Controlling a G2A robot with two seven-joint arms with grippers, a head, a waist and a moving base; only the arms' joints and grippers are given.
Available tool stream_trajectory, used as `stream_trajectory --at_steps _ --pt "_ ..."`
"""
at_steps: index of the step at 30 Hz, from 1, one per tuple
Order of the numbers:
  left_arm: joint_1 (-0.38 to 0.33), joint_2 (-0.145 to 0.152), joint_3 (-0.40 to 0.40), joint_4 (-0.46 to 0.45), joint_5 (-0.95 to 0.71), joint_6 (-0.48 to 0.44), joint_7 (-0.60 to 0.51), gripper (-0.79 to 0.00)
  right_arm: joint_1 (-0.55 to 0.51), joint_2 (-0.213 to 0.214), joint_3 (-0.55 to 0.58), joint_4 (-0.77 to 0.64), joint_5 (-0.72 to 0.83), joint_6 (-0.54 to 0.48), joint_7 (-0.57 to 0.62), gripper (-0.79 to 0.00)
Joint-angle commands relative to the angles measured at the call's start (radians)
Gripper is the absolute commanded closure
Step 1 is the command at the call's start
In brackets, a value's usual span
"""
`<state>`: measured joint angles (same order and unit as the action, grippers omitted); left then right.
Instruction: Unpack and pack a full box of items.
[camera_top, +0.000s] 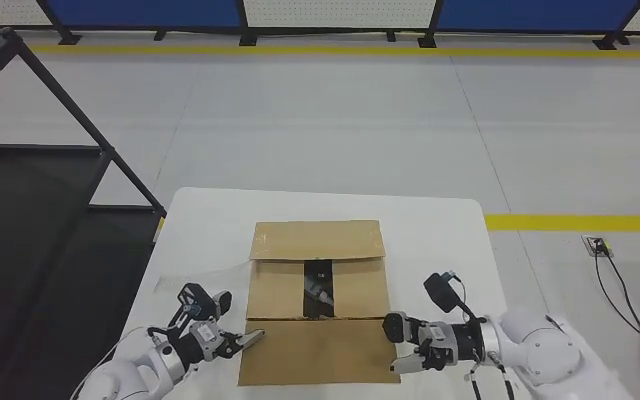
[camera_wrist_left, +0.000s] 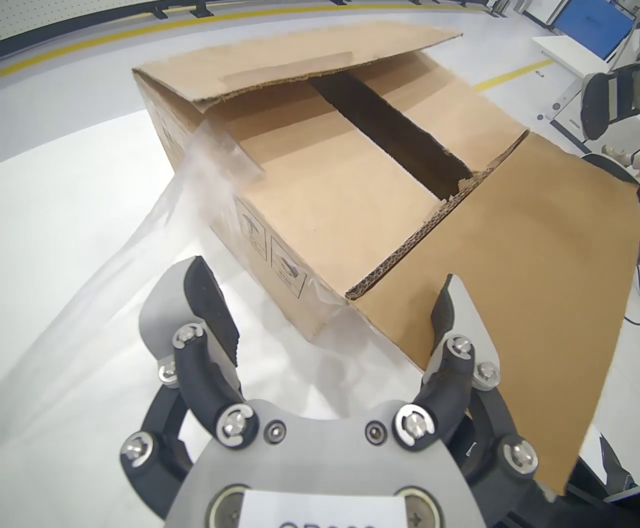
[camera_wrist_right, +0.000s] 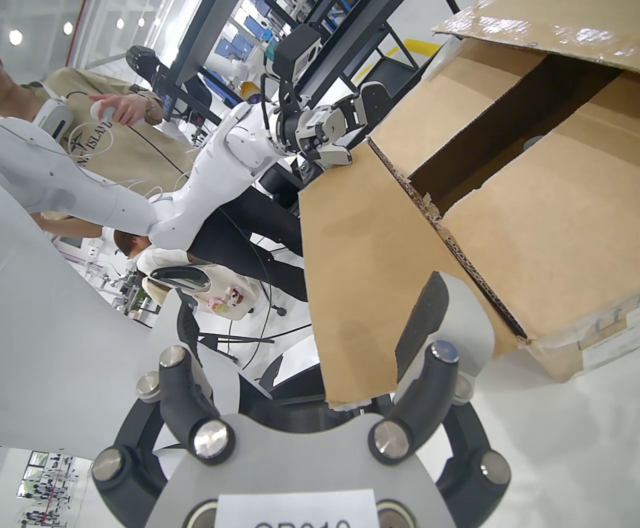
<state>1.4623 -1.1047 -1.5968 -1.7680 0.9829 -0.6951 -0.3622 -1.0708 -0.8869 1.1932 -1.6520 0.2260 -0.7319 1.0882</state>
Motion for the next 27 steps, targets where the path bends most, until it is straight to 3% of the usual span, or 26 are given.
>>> stream_trajectory --at_steps 1,4,16,27 --pt "-0.002 0.001 0.003 0.005 0.003 0.003 0.001 -0.785 0.014 0.001 -0.008 0.013 0.036 0.005 0.005 -0.785" --pt "-0.003 0.003 0.008 0.011 0.011 0.013 0.001 -0.785 0.030 -0.004 -0.019 0.045 0.145 0.064 -0.010 -0.785" --pt "-0.002 0.003 0.010 0.017 0.006 0.029 0.013 -0.785 0.027 -0.005 -0.022 0.039 0.146 0.074 -0.024 -0.785" --pt "-0.002 0.003 0.010 0.017 0.006 0.029 0.013 -0.785 0.157 -0.054 -0.138 0.140 0.131 0.298 -0.211 -0.785"
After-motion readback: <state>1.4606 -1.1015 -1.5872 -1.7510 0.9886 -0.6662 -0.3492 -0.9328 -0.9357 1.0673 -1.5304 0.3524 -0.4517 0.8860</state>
